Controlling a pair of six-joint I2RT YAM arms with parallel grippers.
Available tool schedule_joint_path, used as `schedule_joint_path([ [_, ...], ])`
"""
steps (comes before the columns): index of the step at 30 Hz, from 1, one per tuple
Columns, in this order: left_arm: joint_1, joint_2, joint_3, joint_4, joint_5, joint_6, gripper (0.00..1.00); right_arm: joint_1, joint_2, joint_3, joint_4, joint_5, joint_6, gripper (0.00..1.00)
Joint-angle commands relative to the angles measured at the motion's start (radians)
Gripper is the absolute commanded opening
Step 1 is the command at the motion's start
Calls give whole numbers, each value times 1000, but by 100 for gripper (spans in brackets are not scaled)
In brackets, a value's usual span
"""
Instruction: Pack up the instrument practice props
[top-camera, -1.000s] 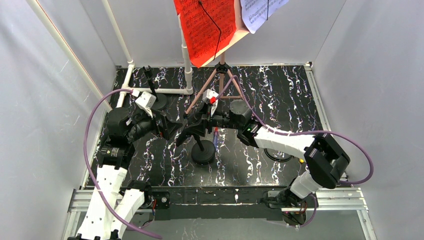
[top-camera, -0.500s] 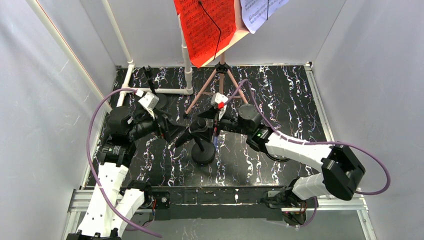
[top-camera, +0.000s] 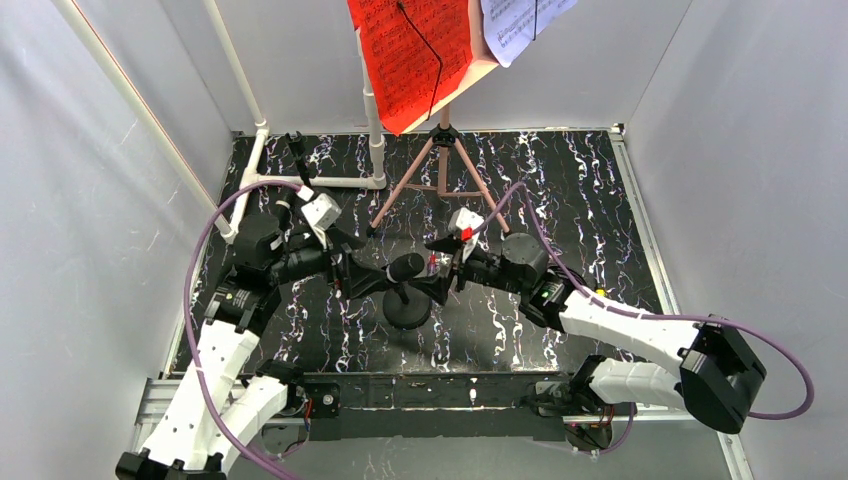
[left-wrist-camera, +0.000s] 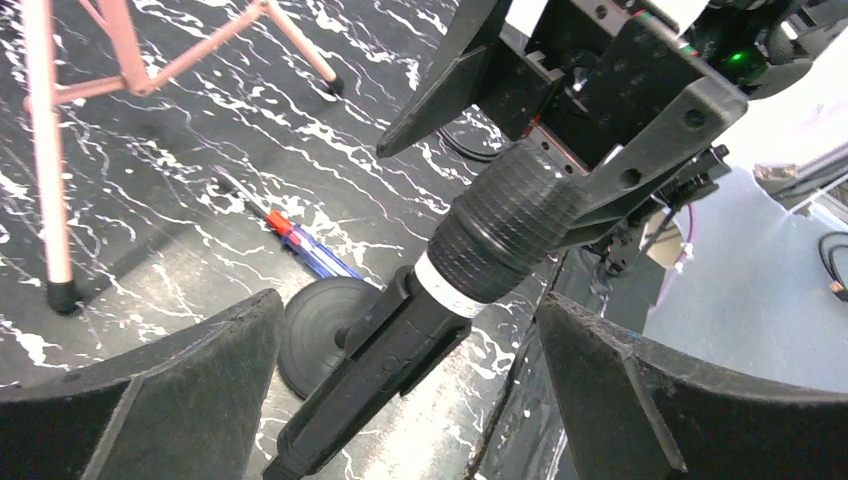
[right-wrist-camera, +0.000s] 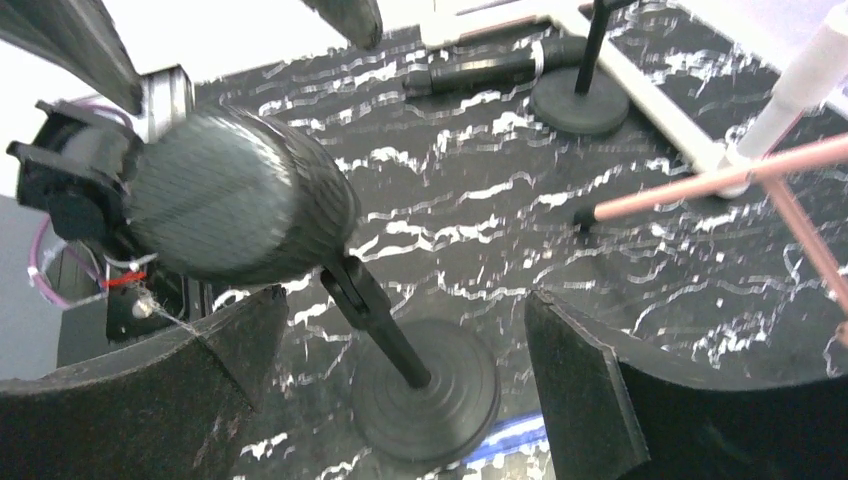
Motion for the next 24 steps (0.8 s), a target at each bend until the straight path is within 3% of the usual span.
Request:
schedule_joint_path([
  [1, -47, 26, 17, -49, 26, 47, 96, -1, -15, -81, 49, 32, 4, 96],
  [15, -155, 108, 31, -93, 0, 71, 92, 55, 291, -110, 413, 52, 49, 91],
  [21, -160, 111, 33, -104, -37, 108, 90, 61, 418, -54, 512, 54, 62, 80],
  [24, -160, 110, 38, -115, -58, 115, 89, 69, 466, -15, 517, 32, 66, 68],
])
